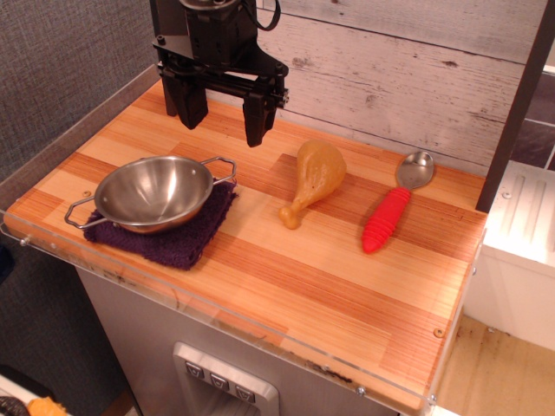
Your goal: Put the chicken leg in the bowl.
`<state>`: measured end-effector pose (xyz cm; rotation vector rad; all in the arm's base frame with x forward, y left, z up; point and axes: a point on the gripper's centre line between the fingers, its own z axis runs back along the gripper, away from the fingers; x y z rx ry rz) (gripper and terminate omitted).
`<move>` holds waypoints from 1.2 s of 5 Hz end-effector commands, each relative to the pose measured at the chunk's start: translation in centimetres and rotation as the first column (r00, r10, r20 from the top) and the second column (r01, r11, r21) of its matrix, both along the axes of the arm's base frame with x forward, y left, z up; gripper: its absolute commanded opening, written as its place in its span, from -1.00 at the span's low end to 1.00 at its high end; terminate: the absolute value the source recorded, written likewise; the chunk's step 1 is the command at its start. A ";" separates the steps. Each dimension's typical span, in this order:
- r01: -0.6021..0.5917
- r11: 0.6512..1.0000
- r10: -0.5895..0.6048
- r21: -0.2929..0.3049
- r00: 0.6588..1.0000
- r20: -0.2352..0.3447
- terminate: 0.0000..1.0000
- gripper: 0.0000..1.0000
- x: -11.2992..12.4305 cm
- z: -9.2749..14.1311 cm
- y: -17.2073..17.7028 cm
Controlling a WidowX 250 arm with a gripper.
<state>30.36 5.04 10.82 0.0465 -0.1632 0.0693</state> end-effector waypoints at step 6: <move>-0.015 0.996 0.016 -0.087 1.000 0.019 -1.00 1.00 3.1 -3.0 -4.1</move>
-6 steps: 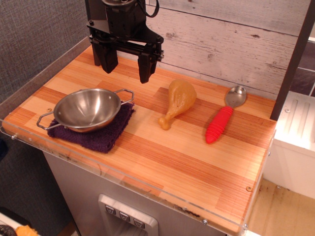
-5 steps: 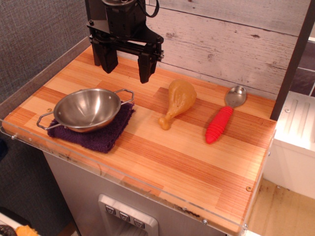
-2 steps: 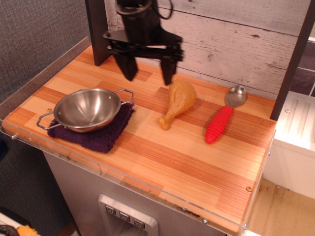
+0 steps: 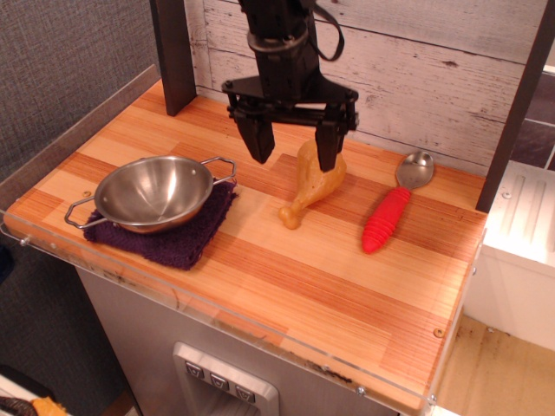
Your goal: Put the chicken leg in the bowl.
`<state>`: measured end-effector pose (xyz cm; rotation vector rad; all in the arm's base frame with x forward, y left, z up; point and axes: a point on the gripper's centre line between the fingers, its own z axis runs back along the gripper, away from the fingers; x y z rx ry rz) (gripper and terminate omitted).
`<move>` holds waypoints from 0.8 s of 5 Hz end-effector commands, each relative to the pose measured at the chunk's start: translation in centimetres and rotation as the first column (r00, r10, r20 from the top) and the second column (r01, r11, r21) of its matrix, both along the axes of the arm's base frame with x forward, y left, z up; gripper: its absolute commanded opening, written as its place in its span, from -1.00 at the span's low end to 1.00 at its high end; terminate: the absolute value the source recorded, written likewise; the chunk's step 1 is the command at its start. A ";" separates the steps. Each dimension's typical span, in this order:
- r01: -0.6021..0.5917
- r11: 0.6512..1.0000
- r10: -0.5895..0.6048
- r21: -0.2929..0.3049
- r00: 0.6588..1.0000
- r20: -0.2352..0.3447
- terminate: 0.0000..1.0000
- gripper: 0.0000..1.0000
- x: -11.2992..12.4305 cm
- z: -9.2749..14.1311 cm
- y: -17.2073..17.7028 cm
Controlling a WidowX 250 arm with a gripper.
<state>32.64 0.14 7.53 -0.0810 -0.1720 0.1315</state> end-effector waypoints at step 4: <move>0.104 0.990 -0.097 0.096 0.992 -0.076 -1.00 1.00 0.8 -5.1 -0.6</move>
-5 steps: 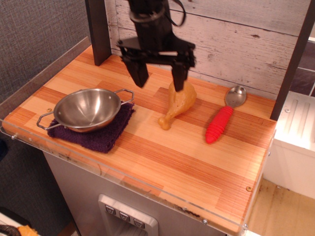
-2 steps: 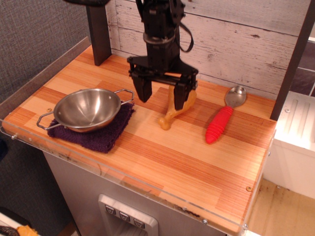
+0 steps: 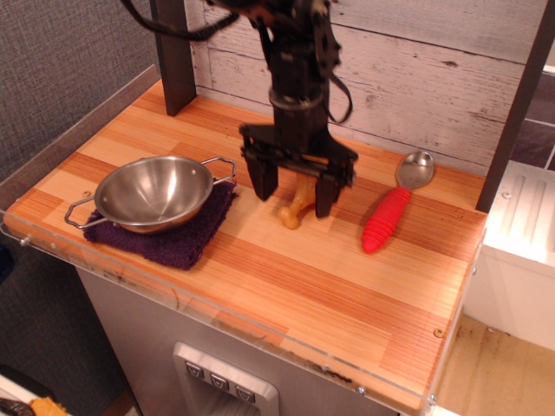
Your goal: Put the chicken leg in the bowl.
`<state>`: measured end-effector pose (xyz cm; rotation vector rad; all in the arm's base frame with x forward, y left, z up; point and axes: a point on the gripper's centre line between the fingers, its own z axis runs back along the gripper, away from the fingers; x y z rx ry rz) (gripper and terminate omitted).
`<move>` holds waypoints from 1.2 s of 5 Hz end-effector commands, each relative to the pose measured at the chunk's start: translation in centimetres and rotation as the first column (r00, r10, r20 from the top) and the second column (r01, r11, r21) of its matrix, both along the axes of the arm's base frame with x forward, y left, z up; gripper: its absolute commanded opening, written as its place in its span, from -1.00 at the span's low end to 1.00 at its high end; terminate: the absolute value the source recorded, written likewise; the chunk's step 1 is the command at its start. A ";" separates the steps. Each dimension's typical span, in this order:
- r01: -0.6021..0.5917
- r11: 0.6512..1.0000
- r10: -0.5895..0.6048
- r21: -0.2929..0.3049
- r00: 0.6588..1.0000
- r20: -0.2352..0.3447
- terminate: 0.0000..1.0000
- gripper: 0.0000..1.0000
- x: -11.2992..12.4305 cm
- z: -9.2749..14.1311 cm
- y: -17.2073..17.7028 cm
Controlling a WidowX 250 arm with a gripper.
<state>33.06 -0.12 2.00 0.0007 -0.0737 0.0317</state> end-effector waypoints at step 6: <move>0.080 0.990 -0.040 -0.117 0.950 0.310 -1.00 -1.00 0.7 9.5 -1.2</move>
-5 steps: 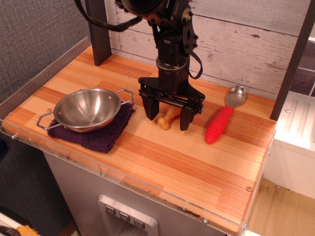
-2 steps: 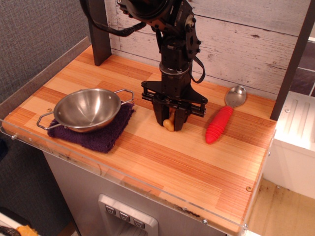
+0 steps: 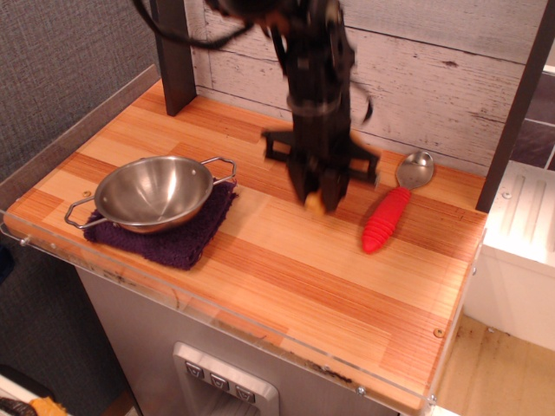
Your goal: Put the chicken leg in the bowl.
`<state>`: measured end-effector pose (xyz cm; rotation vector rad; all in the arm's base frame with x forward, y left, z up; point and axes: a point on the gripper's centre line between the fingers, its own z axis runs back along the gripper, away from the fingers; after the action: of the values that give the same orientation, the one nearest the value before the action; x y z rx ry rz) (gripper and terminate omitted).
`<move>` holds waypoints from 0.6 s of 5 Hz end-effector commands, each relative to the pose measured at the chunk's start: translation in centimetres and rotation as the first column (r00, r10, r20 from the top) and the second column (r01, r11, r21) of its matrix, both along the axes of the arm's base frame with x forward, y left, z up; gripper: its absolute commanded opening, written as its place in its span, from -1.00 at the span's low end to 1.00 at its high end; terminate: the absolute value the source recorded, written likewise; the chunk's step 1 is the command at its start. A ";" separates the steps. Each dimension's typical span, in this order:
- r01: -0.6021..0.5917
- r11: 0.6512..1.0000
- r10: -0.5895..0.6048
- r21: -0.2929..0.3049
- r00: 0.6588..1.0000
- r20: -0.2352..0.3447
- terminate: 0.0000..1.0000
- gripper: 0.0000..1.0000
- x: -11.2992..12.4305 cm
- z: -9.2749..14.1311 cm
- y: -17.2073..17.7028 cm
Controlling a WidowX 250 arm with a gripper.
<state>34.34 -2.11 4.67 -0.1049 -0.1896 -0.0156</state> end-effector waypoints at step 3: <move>-0.275 0.960 0.272 0.046 0.960 0.059 -1.00 -1.00 -12.8 7.1 8.1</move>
<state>21.50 6.31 10.45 -0.0331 -0.2213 0.2599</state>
